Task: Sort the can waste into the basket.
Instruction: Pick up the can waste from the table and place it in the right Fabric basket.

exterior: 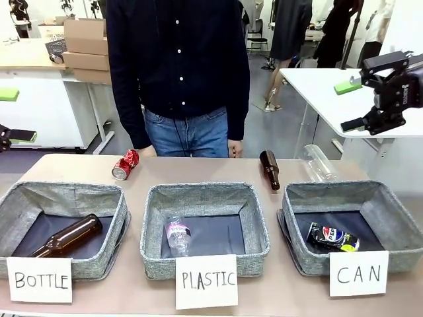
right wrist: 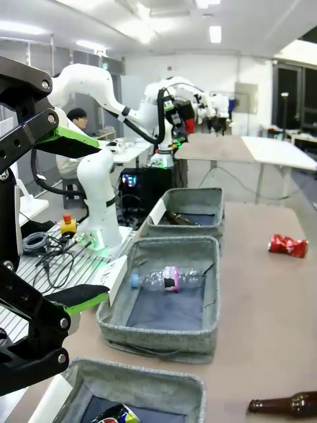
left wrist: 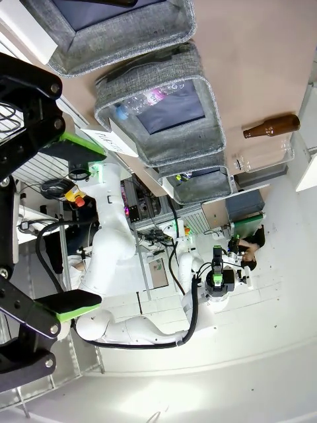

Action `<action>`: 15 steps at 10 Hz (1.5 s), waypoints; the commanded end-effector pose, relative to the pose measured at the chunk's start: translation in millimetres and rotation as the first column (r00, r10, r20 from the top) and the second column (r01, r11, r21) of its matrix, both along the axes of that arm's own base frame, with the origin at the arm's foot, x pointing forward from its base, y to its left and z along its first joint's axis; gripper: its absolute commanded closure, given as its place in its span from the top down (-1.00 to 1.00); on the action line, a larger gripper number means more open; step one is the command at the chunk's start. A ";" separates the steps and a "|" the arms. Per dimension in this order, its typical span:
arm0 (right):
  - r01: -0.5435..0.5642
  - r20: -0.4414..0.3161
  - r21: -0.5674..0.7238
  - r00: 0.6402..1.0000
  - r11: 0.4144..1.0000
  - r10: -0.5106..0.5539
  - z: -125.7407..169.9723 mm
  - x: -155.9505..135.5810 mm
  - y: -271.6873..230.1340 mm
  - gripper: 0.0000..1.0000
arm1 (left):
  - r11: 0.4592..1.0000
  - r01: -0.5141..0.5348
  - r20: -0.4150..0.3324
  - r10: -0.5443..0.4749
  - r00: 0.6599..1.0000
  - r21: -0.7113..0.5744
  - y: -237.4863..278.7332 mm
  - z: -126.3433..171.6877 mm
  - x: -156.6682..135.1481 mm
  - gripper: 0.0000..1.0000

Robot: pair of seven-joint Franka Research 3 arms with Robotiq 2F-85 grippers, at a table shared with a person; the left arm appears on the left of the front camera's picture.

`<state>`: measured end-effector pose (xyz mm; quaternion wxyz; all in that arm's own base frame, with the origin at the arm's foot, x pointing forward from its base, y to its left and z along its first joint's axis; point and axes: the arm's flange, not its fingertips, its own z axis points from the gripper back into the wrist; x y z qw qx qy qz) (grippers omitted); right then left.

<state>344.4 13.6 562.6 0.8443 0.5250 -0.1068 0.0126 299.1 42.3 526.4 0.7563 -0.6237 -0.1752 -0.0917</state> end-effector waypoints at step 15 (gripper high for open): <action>-0.016 0.014 -0.001 1.000 1.000 0.016 1.6 1.0 -3.4 1.00 | 0.469 -0.302 0.141 0.348 0.927 0.830 -42.4 -71.6 272.2 1.00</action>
